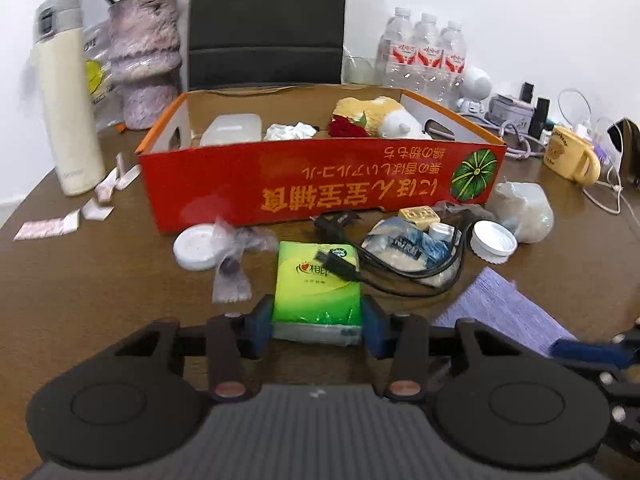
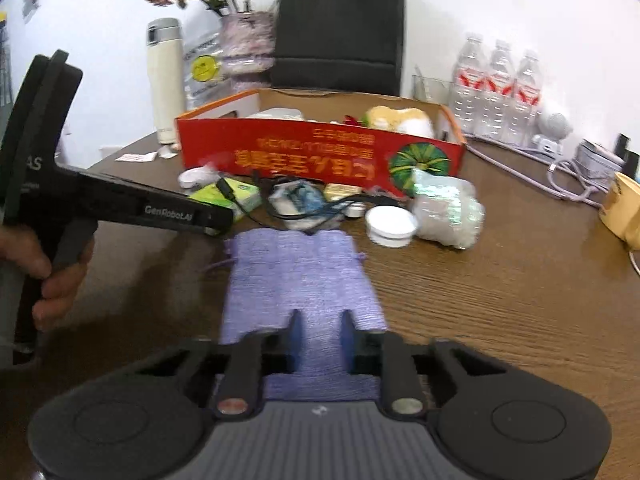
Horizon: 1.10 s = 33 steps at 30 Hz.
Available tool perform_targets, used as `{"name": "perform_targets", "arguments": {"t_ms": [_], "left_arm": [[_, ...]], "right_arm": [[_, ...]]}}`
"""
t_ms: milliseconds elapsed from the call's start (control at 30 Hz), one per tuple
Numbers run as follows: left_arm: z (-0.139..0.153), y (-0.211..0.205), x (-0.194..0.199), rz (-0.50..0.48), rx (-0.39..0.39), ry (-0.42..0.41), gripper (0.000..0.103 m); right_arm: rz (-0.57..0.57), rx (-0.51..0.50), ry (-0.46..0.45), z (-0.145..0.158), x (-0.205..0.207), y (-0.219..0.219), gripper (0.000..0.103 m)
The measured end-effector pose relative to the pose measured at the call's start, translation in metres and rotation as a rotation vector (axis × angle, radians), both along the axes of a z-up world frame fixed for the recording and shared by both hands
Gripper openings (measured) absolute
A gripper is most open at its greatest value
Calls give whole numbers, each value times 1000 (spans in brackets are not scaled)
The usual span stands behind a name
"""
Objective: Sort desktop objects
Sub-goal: 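Grasp the purple cloth pouch with the right tool and lift it, then carry the pouch into the box with the right tool while the left tool carries the green tissue pack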
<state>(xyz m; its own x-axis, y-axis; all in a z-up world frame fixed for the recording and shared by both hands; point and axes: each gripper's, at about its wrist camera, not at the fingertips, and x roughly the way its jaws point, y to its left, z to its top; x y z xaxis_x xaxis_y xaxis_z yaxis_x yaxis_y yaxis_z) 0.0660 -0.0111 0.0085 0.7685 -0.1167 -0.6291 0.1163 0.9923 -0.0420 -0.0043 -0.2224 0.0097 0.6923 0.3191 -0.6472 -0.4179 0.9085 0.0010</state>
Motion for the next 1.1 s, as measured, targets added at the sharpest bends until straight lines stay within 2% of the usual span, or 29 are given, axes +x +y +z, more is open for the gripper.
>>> {"name": "perform_targets", "arguments": {"t_ms": [100, 200, 267, 300, 333, 367, 433, 500, 567, 600, 633, 667, 733, 767, 800, 833, 967, 1100], "left_arm": [[7, 8, -34, 29, -36, -14, 45], [11, 15, -79, 19, -77, -7, 45], [9, 19, -105, 19, -91, 5, 46], [9, 21, -114, 30, -102, 8, 46], [8, 23, -122, 32, -107, 10, 46], [8, 24, -126, 35, -100, 9, 46], [9, 27, -128, 49, -80, 5, 46], [8, 30, -125, 59, -87, 16, 47], [5, 29, -123, 53, -81, 27, 52], [5, 26, -123, 51, -66, 28, 59], [6, 24, -124, 36, -53, 20, 64], [7, 23, -124, 17, -51, 6, 67], [9, 22, -116, 13, -64, 2, 68], [9, 21, -110, 12, -69, 5, 67], [7, 21, -104, 16, -68, 16, 53], [5, 20, -97, 25, -59, 37, 45], [6, 23, -99, 9, -110, 29, 44], [21, 30, -110, 24, -185, -31, 44]], "right_arm": [[19, -56, -12, 1, -9, 12, 1], [68, 13, 48, 11, -22, 11, 3], [96, 75, 54, 21, -29, 4, 28], [81, 100, 50, 24, -28, -1, 68], [60, 108, 46, 25, -25, -3, 97], [31, 110, 30, 25, -19, -4, 98], [28, 113, 5, 22, -5, -1, 92], [75, 146, 1, 14, 12, 5, 90], [78, 164, 34, 3, 31, 13, 84], [70, 150, 71, 0, 38, 20, 79], [72, 138, 65, -1, 39, 25, 74], [80, 121, 45, -1, 36, 30, 66], [84, 49, 8, -3, 30, 40, 30], [81, 15, -12, -3, 26, 43, 23], [90, 11, -6, -2, 24, 44, 13], [92, 12, 6, 0, 22, 43, 12], [70, -4, -10, 6, 0, 33, 8], [36, 104, -76, 40, -28, 7, 7]]}}
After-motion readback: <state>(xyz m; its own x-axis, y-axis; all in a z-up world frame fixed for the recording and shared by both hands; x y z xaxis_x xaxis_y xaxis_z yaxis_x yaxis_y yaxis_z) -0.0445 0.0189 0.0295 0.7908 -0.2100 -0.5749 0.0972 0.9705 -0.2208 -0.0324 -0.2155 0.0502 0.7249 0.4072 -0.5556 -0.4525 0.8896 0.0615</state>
